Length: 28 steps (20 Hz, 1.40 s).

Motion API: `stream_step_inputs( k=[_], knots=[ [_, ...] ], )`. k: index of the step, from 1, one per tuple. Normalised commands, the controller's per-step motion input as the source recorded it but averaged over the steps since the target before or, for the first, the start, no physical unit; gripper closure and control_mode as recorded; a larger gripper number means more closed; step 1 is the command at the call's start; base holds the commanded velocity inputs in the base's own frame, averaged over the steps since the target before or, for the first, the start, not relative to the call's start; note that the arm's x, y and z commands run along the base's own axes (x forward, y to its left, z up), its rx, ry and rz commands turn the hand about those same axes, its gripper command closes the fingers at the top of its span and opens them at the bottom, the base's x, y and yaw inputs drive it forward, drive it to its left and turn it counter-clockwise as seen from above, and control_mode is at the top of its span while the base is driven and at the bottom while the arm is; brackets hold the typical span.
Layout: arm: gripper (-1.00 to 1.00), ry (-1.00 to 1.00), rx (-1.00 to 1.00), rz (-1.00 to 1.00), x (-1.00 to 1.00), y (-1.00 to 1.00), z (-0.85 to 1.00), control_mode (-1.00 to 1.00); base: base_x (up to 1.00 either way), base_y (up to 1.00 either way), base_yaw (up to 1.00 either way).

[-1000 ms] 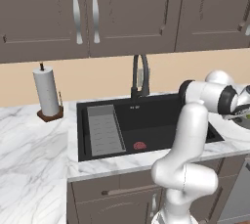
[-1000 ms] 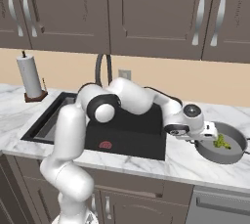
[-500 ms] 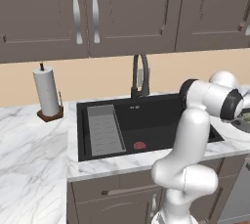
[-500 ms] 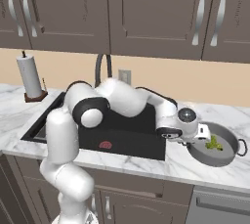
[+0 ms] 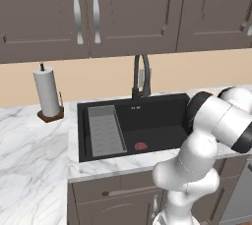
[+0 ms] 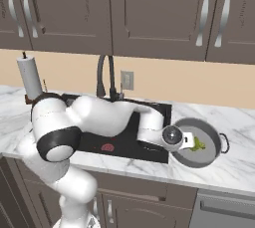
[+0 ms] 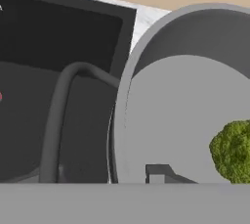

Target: Dump the broccoli from the pot into the sink. Then turn on the water and wash the broccoli. Then turn off the water and put the broccoli back in the pot.

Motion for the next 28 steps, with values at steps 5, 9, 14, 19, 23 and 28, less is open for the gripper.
stream_step_inputs(
  k=[5,9,14,19,23,28],
  knots=[
    [1.00,-0.08,0.01,0.15,-0.02,0.72,0.36,-1.00,0.00,0.00,0.00],
    [1.00,0.00,0.02,0.12,0.06,0.68,0.46,-1.00,0.00,0.00,0.00],
    [1.00,0.00,0.04,0.09,0.25,0.55,0.63,-1.00,0.00,0.00,0.00],
    [1.00,0.00,0.03,0.07,0.32,0.50,0.64,-1.00,0.00,0.00,0.00],
    [1.00,0.00,0.00,0.06,0.18,0.48,0.35,-1.00,0.00,0.00,0.00],
    [1.00,0.02,0.00,0.07,0.01,0.45,0.06,-1.00,0.00,0.00,0.00]
  ],
)
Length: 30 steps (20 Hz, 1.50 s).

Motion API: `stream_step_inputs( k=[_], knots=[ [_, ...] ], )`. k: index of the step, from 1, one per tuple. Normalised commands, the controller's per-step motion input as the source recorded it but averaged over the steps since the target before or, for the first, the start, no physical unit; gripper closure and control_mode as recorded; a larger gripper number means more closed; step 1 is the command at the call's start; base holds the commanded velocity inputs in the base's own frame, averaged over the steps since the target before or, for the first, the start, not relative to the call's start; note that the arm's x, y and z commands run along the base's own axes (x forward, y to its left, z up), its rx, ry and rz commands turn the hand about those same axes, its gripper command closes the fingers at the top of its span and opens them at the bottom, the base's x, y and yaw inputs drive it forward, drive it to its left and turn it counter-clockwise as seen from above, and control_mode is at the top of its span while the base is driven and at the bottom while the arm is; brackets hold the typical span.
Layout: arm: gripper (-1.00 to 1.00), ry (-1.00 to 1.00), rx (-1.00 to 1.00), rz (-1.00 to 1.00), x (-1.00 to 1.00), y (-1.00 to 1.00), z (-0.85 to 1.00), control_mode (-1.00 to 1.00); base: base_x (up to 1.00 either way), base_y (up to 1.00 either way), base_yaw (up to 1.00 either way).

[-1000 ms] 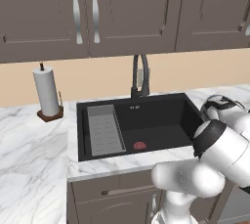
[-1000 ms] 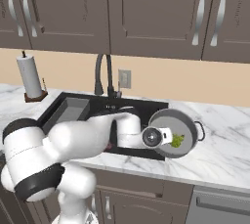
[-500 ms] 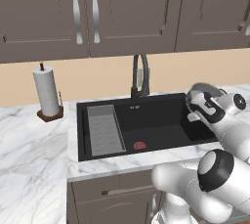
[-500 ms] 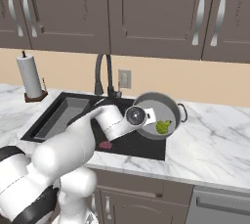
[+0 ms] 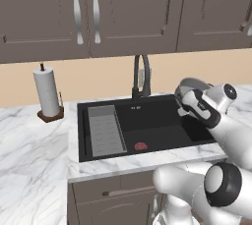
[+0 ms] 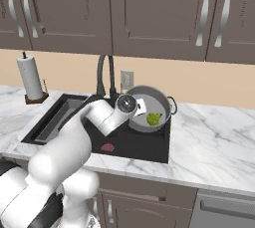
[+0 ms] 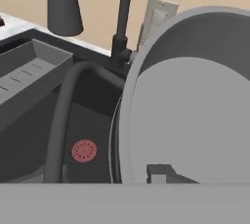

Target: Dump the broccoli from the pot into the sink. Then turn on the water and wash the broccoli. Then turn off the water and put the broccoli back in the pot.

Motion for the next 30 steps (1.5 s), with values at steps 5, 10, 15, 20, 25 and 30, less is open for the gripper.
stream_step_inputs(
  k=[5,10,15,20,25,30],
  knots=[
    [1.00,0.01,0.03,0.09,0.00,0.44,0.00,-1.00,0.00,0.00,0.00],
    [1.00,0.04,0.06,0.10,0.08,0.30,0.00,-1.00,0.00,0.00,0.00],
    [1.00,0.09,0.08,0.09,0.16,0.06,-0.09,-1.00,0.00,0.00,0.00],
    [1.00,0.09,0.07,0.07,0.12,0.00,-0.21,-1.00,0.00,0.00,0.00],
    [1.00,0.06,0.08,0.08,0.05,0.00,-0.17,-1.00,0.00,0.00,0.00],
    [1.00,0.01,0.12,0.10,0.00,0.04,-0.05,-1.00,0.00,0.00,0.00]
  ],
)
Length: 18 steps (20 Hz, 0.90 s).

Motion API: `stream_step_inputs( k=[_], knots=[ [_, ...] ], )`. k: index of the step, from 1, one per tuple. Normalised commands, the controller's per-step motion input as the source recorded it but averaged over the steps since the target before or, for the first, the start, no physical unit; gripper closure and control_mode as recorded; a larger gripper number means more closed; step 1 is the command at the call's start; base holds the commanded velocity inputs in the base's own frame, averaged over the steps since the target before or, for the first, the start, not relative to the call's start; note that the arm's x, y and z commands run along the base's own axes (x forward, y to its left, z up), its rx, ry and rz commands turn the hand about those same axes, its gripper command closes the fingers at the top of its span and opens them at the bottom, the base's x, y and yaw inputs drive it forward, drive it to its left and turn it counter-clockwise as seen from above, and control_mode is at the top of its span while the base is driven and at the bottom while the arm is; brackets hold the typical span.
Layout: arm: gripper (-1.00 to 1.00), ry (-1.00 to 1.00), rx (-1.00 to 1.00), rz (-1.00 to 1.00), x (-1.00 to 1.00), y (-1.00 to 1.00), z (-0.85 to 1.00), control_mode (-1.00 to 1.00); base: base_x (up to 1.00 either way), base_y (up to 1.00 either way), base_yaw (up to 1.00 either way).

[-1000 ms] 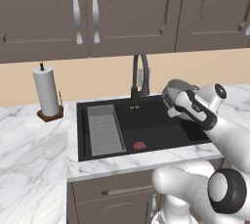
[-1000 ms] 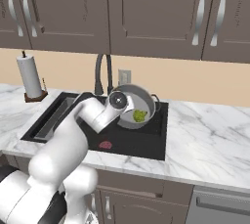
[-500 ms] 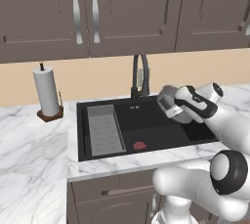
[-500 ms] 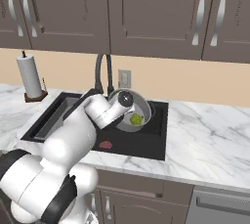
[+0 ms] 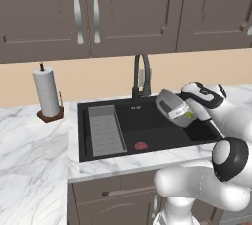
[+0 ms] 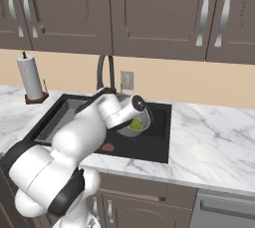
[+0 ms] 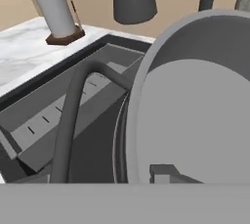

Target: Dump the broccoli from the pot into the sink. Then turn on the water and wash the broccoli. Then turn off the water and put the broccoli back in the pot.

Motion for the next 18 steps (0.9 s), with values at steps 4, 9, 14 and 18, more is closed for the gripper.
stream_step_inputs(
  k=[4,9,14,18],
  knots=[
    [1.00,0.00,0.16,0.11,0.00,0.07,-0.06,-1.00,0.00,0.00,0.00],
    [1.00,0.01,0.15,0.10,0.05,0.07,-0.02,-1.00,0.00,0.00,0.00],
    [1.00,0.02,0.13,0.09,0.01,0.08,-0.01,-1.00,0.00,0.00,0.00],
    [1.00,0.02,0.14,0.09,0.00,0.07,0.00,-1.00,0.00,0.00,0.00]
  ],
)
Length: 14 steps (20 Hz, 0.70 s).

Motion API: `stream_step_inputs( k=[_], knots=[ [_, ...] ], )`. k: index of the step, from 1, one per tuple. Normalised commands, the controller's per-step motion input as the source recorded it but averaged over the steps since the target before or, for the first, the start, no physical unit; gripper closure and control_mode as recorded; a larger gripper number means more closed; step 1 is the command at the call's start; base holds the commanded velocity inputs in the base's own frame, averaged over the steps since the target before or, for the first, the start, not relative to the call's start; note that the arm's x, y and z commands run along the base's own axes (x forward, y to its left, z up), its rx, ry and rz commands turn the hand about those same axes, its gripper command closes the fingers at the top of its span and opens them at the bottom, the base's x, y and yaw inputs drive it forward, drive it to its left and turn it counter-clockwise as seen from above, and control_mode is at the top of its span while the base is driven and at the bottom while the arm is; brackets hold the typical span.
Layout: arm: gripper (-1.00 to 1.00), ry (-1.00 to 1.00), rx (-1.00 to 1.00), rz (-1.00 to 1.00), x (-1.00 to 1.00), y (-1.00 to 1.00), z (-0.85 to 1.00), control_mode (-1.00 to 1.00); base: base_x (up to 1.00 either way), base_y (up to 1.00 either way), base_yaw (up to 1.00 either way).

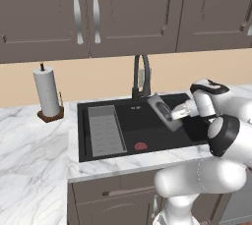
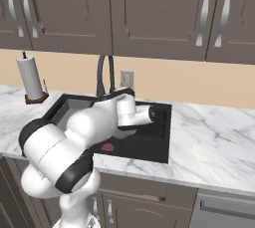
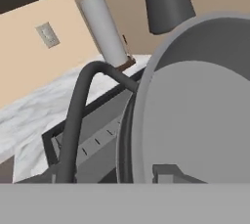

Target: Dump the broccoli from the pot into the sink. Then turn on the water and wash the broccoli. Then turn off the water and put the broccoli back in the pot.

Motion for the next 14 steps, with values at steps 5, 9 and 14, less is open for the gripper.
stream_step_inputs(
  k=[5,9,14],
  knots=[
    [1.00,0.03,0.13,0.09,0.00,0.06,0.00,-1.00,0.00,0.00,0.00],
    [1.00,0.02,0.13,0.09,0.07,0.01,0.00,-1.00,0.00,0.00,0.00],
    [1.00,0.03,0.13,0.08,0.19,0.00,0.00,-1.00,0.00,0.00,0.00]
  ],
)
